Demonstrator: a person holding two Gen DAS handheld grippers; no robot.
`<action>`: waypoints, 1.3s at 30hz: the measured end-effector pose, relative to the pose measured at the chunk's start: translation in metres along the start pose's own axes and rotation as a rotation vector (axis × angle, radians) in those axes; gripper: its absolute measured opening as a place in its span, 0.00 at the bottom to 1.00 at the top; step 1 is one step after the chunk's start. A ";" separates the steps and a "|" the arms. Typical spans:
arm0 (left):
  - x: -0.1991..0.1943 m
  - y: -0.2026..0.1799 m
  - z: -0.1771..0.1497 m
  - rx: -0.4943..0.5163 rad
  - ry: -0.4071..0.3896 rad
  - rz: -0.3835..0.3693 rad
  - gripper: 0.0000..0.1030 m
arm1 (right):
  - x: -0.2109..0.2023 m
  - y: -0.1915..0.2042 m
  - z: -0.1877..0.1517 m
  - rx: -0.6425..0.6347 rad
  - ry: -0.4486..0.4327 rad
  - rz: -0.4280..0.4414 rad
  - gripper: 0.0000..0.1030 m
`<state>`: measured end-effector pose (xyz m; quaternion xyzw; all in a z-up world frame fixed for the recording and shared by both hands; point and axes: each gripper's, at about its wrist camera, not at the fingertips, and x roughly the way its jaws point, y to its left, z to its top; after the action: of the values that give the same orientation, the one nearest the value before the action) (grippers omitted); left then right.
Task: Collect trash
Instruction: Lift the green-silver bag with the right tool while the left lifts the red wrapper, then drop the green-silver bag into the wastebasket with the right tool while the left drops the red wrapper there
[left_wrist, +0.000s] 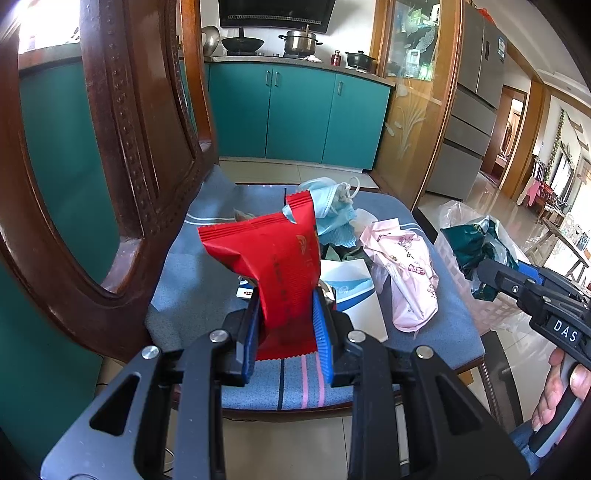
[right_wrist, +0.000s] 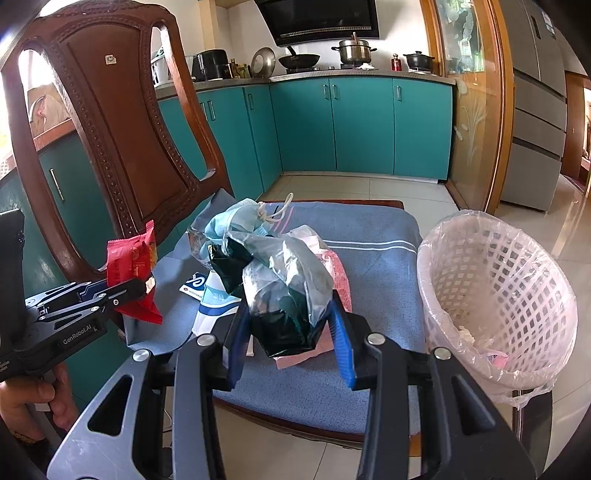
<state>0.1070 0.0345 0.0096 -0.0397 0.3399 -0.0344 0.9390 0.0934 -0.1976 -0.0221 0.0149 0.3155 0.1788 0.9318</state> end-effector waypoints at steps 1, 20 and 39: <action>0.000 0.000 0.000 0.000 0.000 0.001 0.27 | 0.000 0.000 0.000 0.000 0.001 0.001 0.39; 0.002 -0.004 -0.002 0.007 0.007 -0.027 0.27 | -0.016 -0.144 0.015 0.303 -0.068 -0.279 0.42; 0.027 -0.133 0.011 0.207 0.046 -0.279 0.27 | -0.074 -0.181 0.005 0.489 -0.313 -0.412 0.84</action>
<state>0.1295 -0.0994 0.0140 0.0115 0.3473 -0.1999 0.9161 0.1005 -0.3920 0.0000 0.2007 0.1988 -0.0983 0.9542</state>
